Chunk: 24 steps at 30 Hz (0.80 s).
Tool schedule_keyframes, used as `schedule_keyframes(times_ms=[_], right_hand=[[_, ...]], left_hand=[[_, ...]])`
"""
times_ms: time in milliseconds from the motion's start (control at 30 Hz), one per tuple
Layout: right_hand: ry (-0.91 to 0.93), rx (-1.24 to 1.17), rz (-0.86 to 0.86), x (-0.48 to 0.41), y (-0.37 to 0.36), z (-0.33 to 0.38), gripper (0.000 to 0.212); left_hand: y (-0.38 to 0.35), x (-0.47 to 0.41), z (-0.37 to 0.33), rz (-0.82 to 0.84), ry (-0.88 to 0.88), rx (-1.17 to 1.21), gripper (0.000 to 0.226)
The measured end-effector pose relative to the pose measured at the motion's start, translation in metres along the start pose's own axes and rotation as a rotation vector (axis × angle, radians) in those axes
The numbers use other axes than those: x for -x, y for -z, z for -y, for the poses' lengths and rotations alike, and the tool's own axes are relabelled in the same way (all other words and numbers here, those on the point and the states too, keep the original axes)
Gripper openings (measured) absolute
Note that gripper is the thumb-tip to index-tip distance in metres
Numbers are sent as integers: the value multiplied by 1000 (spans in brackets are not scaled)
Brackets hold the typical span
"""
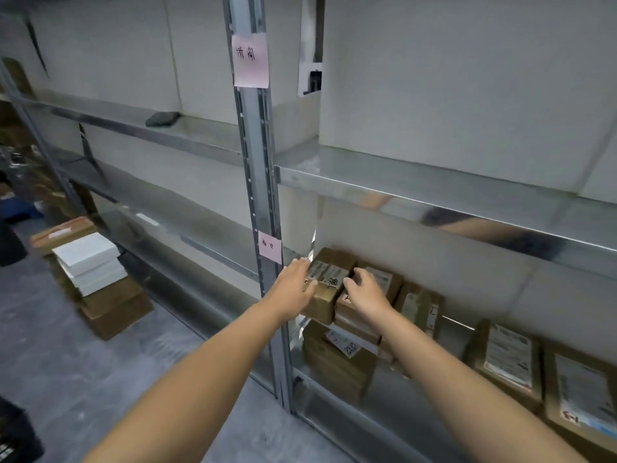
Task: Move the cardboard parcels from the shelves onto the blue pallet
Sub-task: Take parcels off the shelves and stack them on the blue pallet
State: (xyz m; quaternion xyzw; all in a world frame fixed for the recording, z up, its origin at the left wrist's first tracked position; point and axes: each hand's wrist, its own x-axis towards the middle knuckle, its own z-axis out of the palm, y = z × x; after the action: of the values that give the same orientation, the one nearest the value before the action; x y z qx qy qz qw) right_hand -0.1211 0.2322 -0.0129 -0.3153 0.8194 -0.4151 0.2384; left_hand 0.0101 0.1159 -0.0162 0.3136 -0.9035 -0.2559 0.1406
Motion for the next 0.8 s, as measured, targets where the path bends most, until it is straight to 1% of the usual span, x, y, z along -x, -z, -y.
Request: schedule_keyframes(times_ms=[133, 233, 267, 333, 400, 500, 633, 733, 800], right_hand=[[-91, -25, -29, -28, -18, -5, 52], [-147, -115, -64, -53, -28, -9, 33], [-183, -137, -77, -63, -31, -11, 31], [-264, -155, -82, -80, -36, -13, 36], [-326, -146, -47, -96, -42, -15, 42], [-355, -131, -35, -122, -53, -15, 50], [-380, -181, -109, -149, -59, -13, 55], [-409, -224, -73, -161, -67, -17, 56], [-428, -248, -60, -167, -76, -21, 58]], left_hand=[[-11, -33, 18, 65, 5, 82, 55], [-23, -55, 27, 112, -27, 97, 48], [-27, -63, 31, 115, -37, 123, 45], [-33, -79, 36, 117, -10, 209, 42], [-38, -98, 42, 126, 59, 294, 41], [-49, -123, 54, 133, 152, 399, 43], [-72, -138, 80, 170, 242, 446, 38], [-87, -143, 95, 182, 319, 479, 37], [-90, -145, 102, 190, 358, 549, 36]])
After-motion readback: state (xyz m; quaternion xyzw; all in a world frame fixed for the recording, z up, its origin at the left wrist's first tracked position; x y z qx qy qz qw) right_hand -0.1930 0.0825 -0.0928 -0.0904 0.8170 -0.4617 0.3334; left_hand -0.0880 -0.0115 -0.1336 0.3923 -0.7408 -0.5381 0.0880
